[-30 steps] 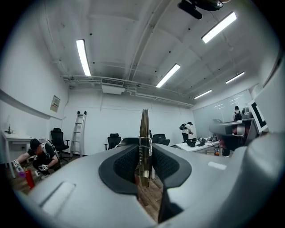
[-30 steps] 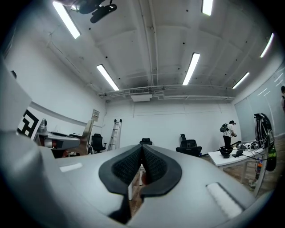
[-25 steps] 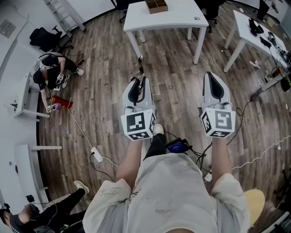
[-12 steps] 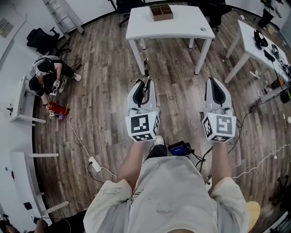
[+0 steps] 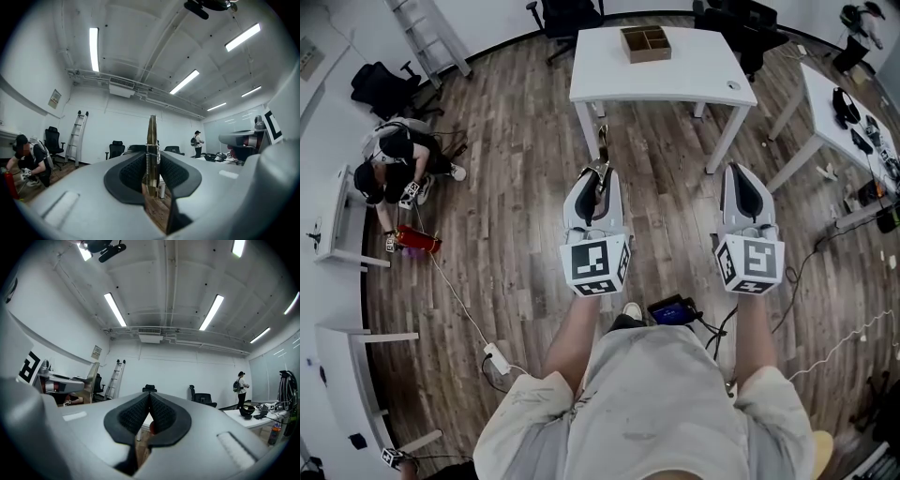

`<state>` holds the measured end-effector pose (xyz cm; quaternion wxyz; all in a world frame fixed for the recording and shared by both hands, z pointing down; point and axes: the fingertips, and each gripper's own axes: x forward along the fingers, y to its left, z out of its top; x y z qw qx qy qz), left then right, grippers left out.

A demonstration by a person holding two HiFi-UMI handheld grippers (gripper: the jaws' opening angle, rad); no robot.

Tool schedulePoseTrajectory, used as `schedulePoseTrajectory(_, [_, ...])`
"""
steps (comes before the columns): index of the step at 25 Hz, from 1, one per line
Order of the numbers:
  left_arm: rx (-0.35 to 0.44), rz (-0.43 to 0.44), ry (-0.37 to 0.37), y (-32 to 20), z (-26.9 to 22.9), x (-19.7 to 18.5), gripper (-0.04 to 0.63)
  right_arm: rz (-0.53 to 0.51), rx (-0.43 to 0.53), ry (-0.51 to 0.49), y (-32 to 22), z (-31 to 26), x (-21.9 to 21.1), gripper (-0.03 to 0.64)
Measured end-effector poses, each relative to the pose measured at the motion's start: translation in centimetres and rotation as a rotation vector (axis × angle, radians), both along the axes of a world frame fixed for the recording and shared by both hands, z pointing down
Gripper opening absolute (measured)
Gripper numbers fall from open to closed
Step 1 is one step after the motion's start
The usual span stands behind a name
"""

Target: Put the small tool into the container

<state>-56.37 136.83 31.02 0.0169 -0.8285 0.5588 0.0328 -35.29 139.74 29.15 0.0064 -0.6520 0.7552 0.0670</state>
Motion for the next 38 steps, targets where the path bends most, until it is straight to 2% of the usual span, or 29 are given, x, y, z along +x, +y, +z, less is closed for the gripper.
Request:
schedulePoseTrajectory(5, [0.003,0.010,0.008,-9.1,-0.5,-6.9,0.104,0.001,0.003,0.013,-9.4,-0.7,-7.3,0.005])
schedulePoseTrajectory(8, [0.002,0.025,0.007,-14.9,-0.8,-9.7,0.104,0.009,0.001,0.013,-15.0,-1.0,-10.4,0.005])
schedulePoseTrajectory(15, [0.008,0.042,0.001,-23.7,0.0,-9.6,0.104,0.010,-0.006,0.014,-23.6,0.3,-10.9,0.005])
schedulePoseTrajectory(20, [0.019,0.042,-0.004,-31.0,1.5,-5.2,0.104,0.004,0.002,-0.003,-31.5,2.1,-6.5,0.005])
schedulePoseTrajectory(26, [0.018,0.015,-0.011,-44.2,2.3,2.5,0.104,-0.027,0.001,-0.012,-45.6,3.1,0.9,0.005])
schedulePoseTrajectory(33, [0.006,-0.005,-0.028,-61.1,1.4,15.4,0.104,-0.050,-0.006,-0.045,-63.2,2.3,13.7,0.005])
schedulePoseTrajectory(38, [-0.001,-0.018,-0.046,-71.6,1.0,25.3,0.104,-0.060,-0.014,-0.065,-73.9,2.3,23.8,0.005])
